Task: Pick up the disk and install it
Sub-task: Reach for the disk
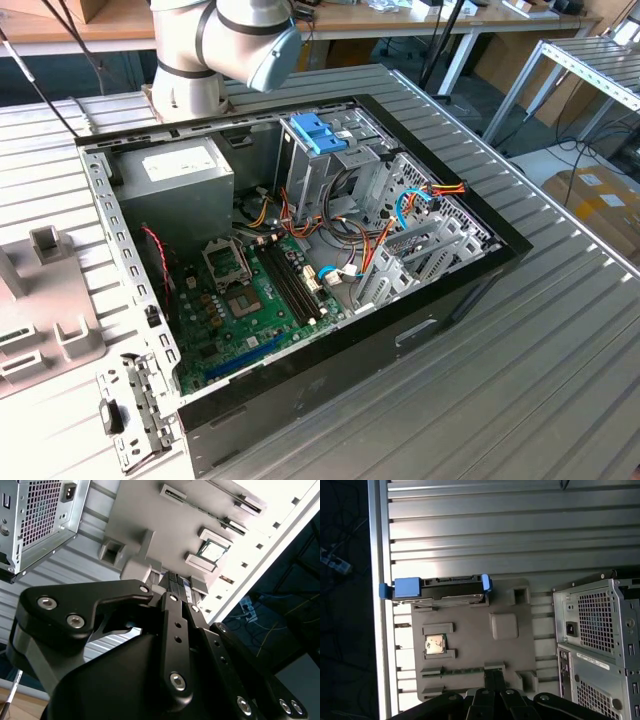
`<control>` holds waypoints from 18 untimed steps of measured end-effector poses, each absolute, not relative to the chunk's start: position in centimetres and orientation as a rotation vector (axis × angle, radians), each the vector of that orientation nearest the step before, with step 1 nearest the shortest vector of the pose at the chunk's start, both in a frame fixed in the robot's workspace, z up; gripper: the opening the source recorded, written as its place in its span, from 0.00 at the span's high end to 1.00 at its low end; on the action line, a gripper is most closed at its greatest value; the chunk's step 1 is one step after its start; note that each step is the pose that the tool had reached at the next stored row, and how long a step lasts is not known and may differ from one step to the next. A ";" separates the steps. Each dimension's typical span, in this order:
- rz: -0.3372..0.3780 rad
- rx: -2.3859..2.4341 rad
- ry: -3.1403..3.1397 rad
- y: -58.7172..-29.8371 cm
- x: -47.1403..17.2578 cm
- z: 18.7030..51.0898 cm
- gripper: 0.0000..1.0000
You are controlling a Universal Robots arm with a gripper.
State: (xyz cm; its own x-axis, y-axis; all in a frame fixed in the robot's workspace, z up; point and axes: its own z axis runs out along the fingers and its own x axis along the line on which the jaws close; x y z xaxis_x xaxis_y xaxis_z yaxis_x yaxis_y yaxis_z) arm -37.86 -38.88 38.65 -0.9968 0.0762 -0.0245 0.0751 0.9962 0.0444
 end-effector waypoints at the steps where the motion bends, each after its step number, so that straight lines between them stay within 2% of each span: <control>1: 0.068 0.118 3.113 -38.9 -38.0 38.6 0.89; 18: 0.068 0.118 3.112 -38.3 -39.3 38.5 0.89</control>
State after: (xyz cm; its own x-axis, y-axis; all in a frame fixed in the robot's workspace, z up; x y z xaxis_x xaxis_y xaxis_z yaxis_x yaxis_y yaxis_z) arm -39.30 -38.34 38.45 -0.9968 0.0762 -0.0245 0.0751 0.9962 0.0444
